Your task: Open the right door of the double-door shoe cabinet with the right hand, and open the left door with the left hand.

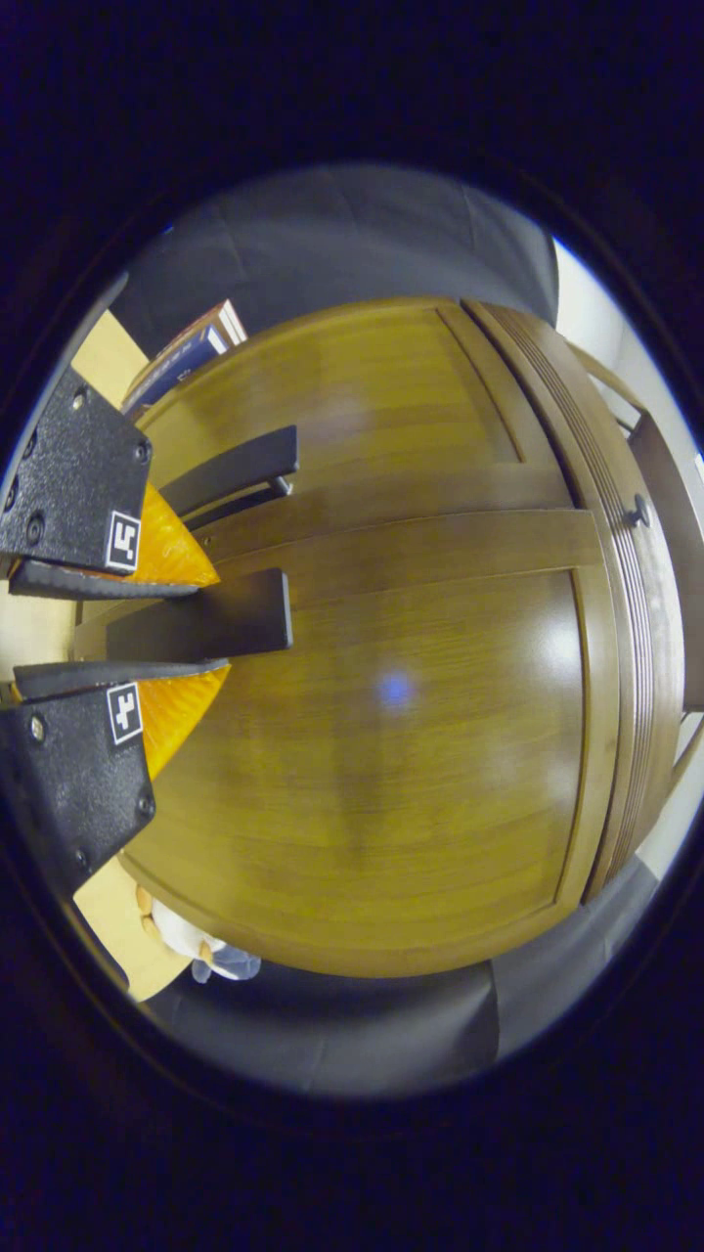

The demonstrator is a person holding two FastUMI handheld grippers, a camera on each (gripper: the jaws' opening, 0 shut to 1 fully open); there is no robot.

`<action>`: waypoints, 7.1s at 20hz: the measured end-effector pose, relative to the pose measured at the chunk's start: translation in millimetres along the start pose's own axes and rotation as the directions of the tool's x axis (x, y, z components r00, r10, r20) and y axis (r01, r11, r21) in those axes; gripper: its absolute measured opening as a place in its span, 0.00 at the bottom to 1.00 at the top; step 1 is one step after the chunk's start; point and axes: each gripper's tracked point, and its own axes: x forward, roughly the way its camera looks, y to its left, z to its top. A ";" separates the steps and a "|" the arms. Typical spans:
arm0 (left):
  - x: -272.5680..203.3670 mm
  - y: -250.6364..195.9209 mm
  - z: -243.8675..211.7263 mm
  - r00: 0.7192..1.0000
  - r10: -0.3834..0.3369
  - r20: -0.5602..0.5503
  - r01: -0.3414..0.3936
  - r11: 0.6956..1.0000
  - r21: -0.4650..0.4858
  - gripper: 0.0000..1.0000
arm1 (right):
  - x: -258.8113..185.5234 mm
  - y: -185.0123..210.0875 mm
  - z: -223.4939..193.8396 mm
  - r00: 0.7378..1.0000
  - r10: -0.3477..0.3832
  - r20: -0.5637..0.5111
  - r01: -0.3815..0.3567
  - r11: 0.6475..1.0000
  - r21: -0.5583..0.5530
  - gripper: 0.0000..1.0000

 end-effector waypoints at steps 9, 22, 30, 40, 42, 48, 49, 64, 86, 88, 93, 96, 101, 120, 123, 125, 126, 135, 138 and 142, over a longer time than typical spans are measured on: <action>-10.5 -33.3 4.8 1.000 -0.018 0.013 0.018 1.000 0.001 0.95 | -49.0 -7.1 -10.1 0.997 0.072 -0.005 -0.072 0.996 -0.043 0.25; -9.4 -81.0 -1.4 0.997 -0.070 -0.015 0.070 0.998 -0.006 0.95 | -133.6 -43.9 -21.3 0.991 0.135 -0.023 -0.135 0.991 -0.017 0.24; -3.3 -106.1 -6.4 0.993 -0.117 -0.030 0.117 0.993 -0.017 0.95 | -169.6 -73.4 -23.9 0.996 0.089 -0.023 -0.088 0.996 0.011 0.24; 4.4 -132.1 -16.4 0.983 -0.173 -0.065 0.171 0.985 -0.029 0.95 | -210.4 -126.5 -20.7 1.000 -0.020 -0.021 0.022 0.995 0.101 0.21; 5.9 -139.7 -18.6 0.980 -0.183 -0.073 0.181 0.983 -0.033 0.95 | -216.6 -138.1 -19.6 0.998 -0.051 -0.025 0.054 0.991 0.123 0.19; 9.3 -160.3 -25.7 0.972 -0.214 -0.098 0.210 0.977 -0.044 0.95 | -227.1 -161.2 -17.1 0.994 -0.103 -0.033 0.106 0.989 0.099 0.12; 8.9 -161.8 -26.9 0.971 -0.217 -0.101 0.213 0.976 -0.044 0.95 | -228.2 -164.0 -16.5 0.993 -0.109 -0.037 0.112 0.989 0.096 0.12; 32.0 -177.7 -40.3 0.965 -0.233 -0.119 0.227 0.972 -0.063 0.96 | -240.4 -224.9 -10.8 0.975 -0.212 -0.066 0.215 0.976 0.045 0.04; 99.2 -171.4 -104.7 0.957 -0.197 -0.212 0.190 0.980 -0.053 0.96 | -286.3 -259.0 33.8 0.949 -0.309 0.060 0.307 0.951 0.038 0.04; 109.1 -173.0 -113.3 0.956 -0.201 -0.215 0.195 0.980 -0.049 0.96 | -287.4 -259.1 39.8 0.943 -0.326 0.072 0.323 0.945 0.054 0.04; 134.7 -170.4 -138.2 0.947 -0.196 -0.256 0.192 0.980 -0.044 0.96 | -301.3 -261.8 48.7 0.925 -0.369 0.092 0.364 0.929 0.065 0.05; 151.1 -165.7 -151.7 0.944 -0.180 -0.278 0.176 0.984 -0.037 0.96 | -307.2 -255.9 53.1 0.922 -0.374 0.103 0.370 0.927 0.054 0.17; 167.1 -163.5 -163.0 0.942 -0.181 -0.282 0.177 0.983 -0.040 0.96 | -311.8 -245.7 54.6 0.925 -0.364 0.110 0.363 0.931 0.035 0.42; 179.5 -172.2 -171.7 0.943 -0.228 -0.242 0.227 0.973 -0.030 0.22 | -315.5 -218.3 58.2 0.938 -0.322 0.128 0.332 0.941 -0.063 0.53; 174.5 -171.7 -171.3 0.938 -0.242 -0.249 0.241 0.970 -0.036 0.22 | -315.1 -216.2 55.3 0.941 -0.315 0.122 0.324 0.944 -0.068 0.52; 170.0 -170.7 -171.2 0.938 -0.244 -0.247 0.243 0.969 -0.035 0.22 | -312.7 -214.5 55.0 0.944 -0.308 0.122 0.317 0.946 -0.066 0.52; 167.6 -169.7 -171.1 0.938 -0.243 -0.247 0.242 0.970 -0.033 0.22 | -311.4 -213.4 54.7 0.946 -0.301 0.123 0.310 0.948 -0.067 0.52; 138.9 -161.2 -170.9 0.934 -0.251 -0.255 0.250 0.968 -0.036 0.22 | -295.8 -202.6 53.1 0.961 -0.252 0.114 0.262 0.962 -0.078 0.52; 128.2 -158.3 -170.7 0.932 -0.247 -0.265 0.243 0.969 -0.049 0.22 | -294.6 -202.0 53.2 0.958 -0.258 0.122 0.270 0.959 -0.089 0.55; 115.5 -150.6 -169.8 0.935 -0.235 -0.266 0.230 0.972 -0.052 0.22 | -297.0 -198.3 54.2 0.961 -0.245 0.127 0.256 0.963 -0.085 0.53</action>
